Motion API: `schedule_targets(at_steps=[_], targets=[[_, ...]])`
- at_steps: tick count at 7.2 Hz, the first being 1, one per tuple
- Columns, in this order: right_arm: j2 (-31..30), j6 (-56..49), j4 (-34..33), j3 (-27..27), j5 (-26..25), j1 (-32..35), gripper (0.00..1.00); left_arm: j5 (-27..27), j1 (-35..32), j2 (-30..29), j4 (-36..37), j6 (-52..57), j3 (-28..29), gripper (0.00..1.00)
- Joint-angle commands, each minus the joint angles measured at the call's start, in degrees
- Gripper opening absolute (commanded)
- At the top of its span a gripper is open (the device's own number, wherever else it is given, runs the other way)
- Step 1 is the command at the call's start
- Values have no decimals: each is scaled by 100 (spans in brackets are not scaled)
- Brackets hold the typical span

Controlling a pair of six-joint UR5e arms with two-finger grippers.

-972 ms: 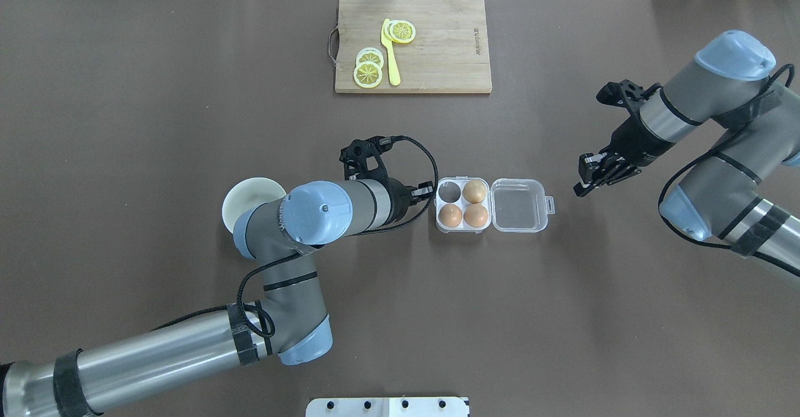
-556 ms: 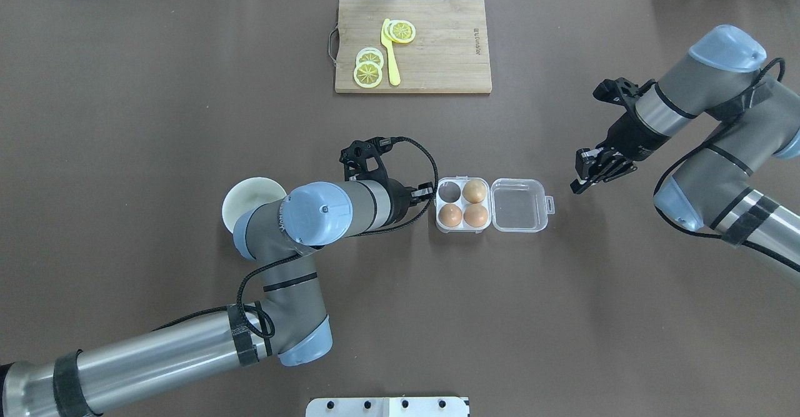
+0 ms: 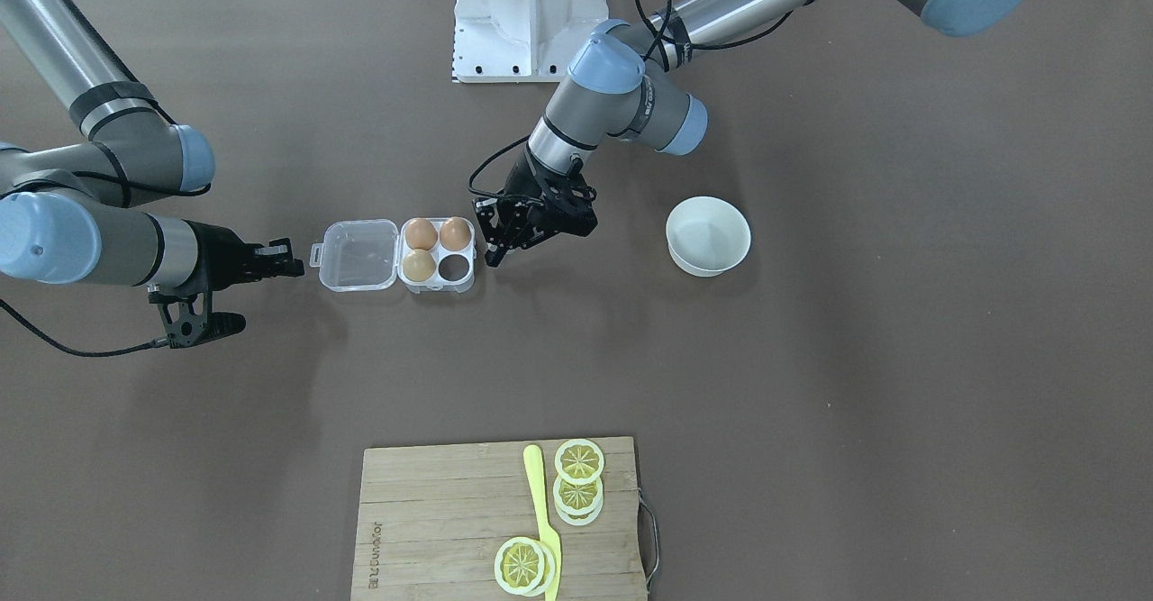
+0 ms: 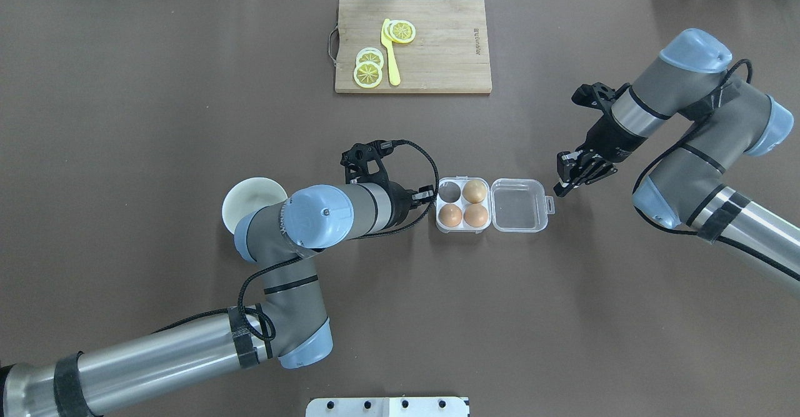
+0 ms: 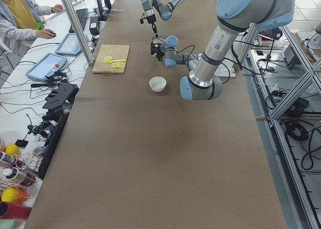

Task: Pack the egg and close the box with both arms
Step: 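Lower the right gripper onto the open lid's far edge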

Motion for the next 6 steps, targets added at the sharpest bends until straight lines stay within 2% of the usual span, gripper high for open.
schedule_targets(at_steps=[1, 6], targets=[[96, 0, -6, -109, 0, -22, 0, -7, 0, -6, 0, 12, 4, 0], [140, 0, 2, -109, 9, -92, 0, -7, 0, -6, 0, 21, -14, 0]])
